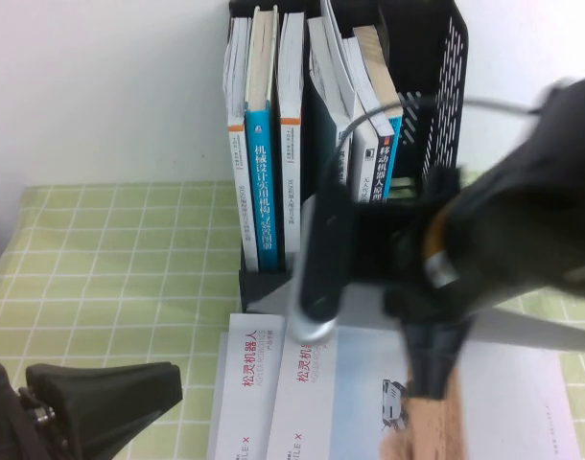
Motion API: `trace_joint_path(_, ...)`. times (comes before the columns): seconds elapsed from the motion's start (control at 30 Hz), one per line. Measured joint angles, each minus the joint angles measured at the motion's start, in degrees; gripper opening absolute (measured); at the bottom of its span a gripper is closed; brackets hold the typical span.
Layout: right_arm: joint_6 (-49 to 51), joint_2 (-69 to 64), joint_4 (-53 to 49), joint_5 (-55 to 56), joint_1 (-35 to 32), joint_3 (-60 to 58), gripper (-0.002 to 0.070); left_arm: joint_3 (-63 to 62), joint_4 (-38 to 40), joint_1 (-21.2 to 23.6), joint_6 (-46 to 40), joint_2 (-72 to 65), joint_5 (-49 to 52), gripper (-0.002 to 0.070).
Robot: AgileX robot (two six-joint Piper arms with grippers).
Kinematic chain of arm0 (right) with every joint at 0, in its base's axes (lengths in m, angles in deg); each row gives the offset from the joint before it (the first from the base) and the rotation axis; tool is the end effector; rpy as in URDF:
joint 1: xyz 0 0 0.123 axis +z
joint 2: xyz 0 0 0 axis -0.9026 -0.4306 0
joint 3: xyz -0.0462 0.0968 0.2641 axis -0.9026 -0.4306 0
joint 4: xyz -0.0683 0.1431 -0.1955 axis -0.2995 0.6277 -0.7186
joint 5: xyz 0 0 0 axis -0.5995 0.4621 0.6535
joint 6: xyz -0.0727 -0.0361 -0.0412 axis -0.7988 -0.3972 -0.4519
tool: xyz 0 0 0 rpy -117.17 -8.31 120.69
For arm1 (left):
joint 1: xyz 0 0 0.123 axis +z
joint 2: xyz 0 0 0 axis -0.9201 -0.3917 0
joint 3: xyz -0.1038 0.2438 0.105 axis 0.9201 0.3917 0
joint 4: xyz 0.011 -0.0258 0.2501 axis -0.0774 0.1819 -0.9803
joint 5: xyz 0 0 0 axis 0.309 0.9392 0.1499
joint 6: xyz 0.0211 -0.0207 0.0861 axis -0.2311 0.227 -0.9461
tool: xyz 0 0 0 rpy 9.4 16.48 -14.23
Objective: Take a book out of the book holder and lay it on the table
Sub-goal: Place the picked book on the book
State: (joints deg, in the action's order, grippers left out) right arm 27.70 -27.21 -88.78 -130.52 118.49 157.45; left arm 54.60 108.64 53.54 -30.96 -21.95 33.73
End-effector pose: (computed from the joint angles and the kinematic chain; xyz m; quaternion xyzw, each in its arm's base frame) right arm 0.2079 0.2433 0.3354 -0.6446 0.7113 -0.0913 0.2650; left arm 0.0953 -0.0778 0.3210 0.1332 0.8021 -0.3924 0.4300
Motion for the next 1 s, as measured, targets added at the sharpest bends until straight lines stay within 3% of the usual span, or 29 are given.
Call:
trace_joint_path(0.23, 6.97, -12.63, -5.36, 4.40, 3.21, 0.00, 0.0005, 0.68, 0.40, 0.00, 0.00, 0.00, -0.20, -0.0003)
trace_joint_path(0.53, 9.15, -18.35, 0.50, 4.79, 3.83, 0.00, 0.0019, 0.70, 0.50, 0.00, 0.00, 0.00, -0.26, -0.0003)
trace_joint_path(0.63, 9.17, -18.35, 1.50, 4.67, 3.83, 0.00, 0.0126, 0.70, 0.50, 0.00, -0.12, 0.00, -0.26, -0.0003)
trace_joint_path(0.83, 3.41, -18.06, 9.44, 4.04, 3.83, 0.00, 0.0472, 0.70, 0.12, 0.00, -0.59, 0.00, -0.26, -0.0003)
trace_joint_path(1.0, -4.21, -14.12, 17.04, 1.94, 3.83, 0.00, 0.0546, 0.70, -0.60, 0.00, -0.66, 0.26, 0.14, -0.0003)
